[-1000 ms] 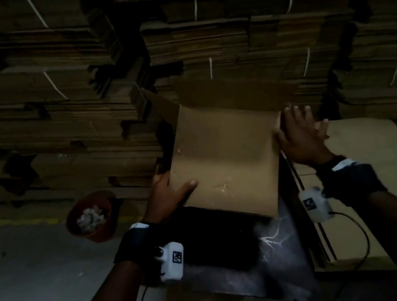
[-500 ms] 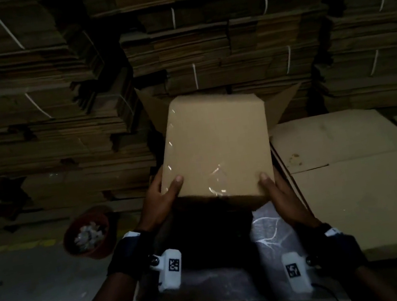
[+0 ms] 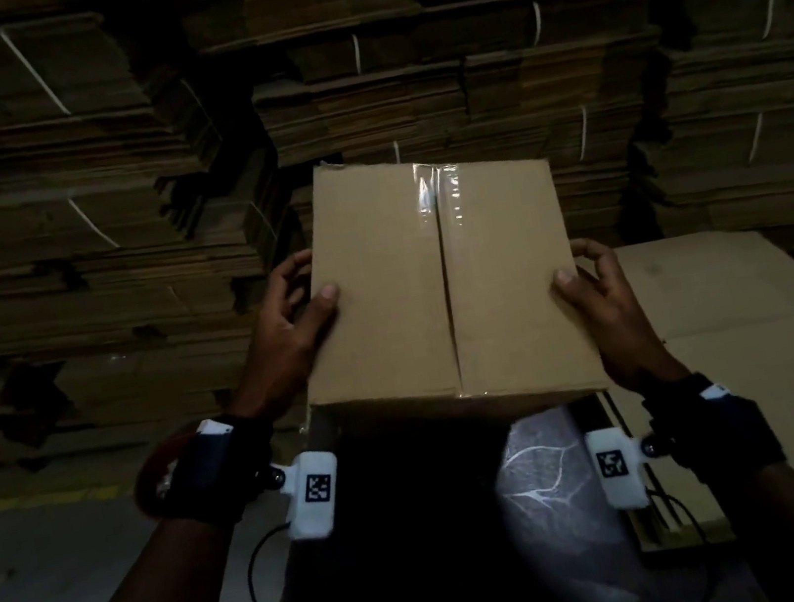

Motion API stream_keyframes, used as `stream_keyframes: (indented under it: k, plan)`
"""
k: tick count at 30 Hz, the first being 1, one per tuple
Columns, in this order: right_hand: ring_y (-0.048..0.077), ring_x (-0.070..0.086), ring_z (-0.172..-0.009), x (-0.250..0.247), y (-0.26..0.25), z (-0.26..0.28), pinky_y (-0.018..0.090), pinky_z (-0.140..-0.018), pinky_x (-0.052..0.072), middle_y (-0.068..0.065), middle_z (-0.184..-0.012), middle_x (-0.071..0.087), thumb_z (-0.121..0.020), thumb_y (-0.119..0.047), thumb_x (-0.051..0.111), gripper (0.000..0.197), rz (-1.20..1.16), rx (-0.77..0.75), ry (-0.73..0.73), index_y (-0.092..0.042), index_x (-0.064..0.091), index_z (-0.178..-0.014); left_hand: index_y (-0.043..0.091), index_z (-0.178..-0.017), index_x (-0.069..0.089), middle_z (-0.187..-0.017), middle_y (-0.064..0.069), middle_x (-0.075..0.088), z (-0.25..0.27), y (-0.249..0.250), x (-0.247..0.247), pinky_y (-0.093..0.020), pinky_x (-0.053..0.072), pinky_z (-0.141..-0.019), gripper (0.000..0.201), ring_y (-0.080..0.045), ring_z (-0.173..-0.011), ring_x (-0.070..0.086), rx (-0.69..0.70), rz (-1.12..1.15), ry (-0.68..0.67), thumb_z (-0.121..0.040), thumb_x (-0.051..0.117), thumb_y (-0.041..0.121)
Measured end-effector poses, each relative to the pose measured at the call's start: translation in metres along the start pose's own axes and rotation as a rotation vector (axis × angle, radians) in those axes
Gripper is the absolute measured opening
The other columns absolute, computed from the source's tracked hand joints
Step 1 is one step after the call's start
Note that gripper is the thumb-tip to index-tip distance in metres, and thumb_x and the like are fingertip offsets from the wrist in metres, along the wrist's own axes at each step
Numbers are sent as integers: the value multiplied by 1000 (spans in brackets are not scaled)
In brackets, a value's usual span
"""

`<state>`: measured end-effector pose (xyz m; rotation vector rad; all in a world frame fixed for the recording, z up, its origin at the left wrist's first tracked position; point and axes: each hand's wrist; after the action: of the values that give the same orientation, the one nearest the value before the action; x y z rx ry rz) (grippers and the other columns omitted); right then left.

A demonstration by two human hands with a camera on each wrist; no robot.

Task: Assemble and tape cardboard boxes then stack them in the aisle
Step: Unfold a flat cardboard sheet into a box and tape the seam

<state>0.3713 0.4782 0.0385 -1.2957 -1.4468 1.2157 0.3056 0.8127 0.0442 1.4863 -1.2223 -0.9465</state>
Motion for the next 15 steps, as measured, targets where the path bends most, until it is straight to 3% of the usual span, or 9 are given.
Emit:
stream_keyframes:
  k: [3,5,7,8,11,13,15]
  plan:
    - [2,68,-95,0,-15,-2,20,-78,54,-5,-115,67,-94,-28,55,36,-48,-2,-38,-23,51,-130,31,-144,47,-134,3,63,-3,3,-7,-24,55,-84,75,-14,-115,65,-50,62,-27,-78,72,60]
    - [6,69,-105,0,-22,-4,24,-86,53,-7,-120,69,-91,-36,53,48,-66,36,-79,-22,52,-136,24,-150,44,-137,5,61,-6,3,-11,-27,54,-94,85,-12,-121,62,-90,56,-25,-79,69,64]
    - [16,65,-119,-1,-21,-8,33,-97,50,-1,-129,69,-96,-40,50,51,-70,70,-132,-19,53,-142,20,-151,43,-142,2,59,-8,2,-14,-37,45,-110,80,-15,-129,57,-116,58,-59,-86,62,61]
    - [21,62,-124,-2,-20,-10,37,-101,48,4,-134,66,-99,-43,48,52,-71,87,-162,-18,53,-144,21,-149,47,-142,2,60,-8,2,-13,-40,42,-112,75,-16,-130,57,-122,56,-83,-87,61,62]
    - [19,65,-115,1,-16,-12,33,-94,51,6,-127,69,-100,-46,44,51,-111,149,-200,-20,55,-142,31,-135,59,-135,7,65,-9,3,-12,-36,41,-108,65,-13,-127,59,-134,61,-117,-82,62,70]
    - [18,66,-113,6,-13,-14,28,-89,54,5,-126,69,-105,-39,39,44,-122,159,-211,-21,55,-141,28,-142,54,-138,6,63,-15,0,-15,-36,41,-111,68,-13,-130,56,-135,53,-101,-86,62,66]
    - [22,65,-118,10,-8,-19,29,-92,53,6,-131,68,-108,-31,36,40,-113,173,-203,-21,53,-142,22,-149,46,-134,10,64,-21,-3,-16,-30,45,-107,61,-8,-126,59,-142,14,-89,-96,57,49]
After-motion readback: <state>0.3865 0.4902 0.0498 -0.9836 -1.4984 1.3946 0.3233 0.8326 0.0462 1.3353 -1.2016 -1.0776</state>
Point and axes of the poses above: each hand's wrist, its own z-axis away from the middle knuckle, its own x-axis out of the palm, y = z × x
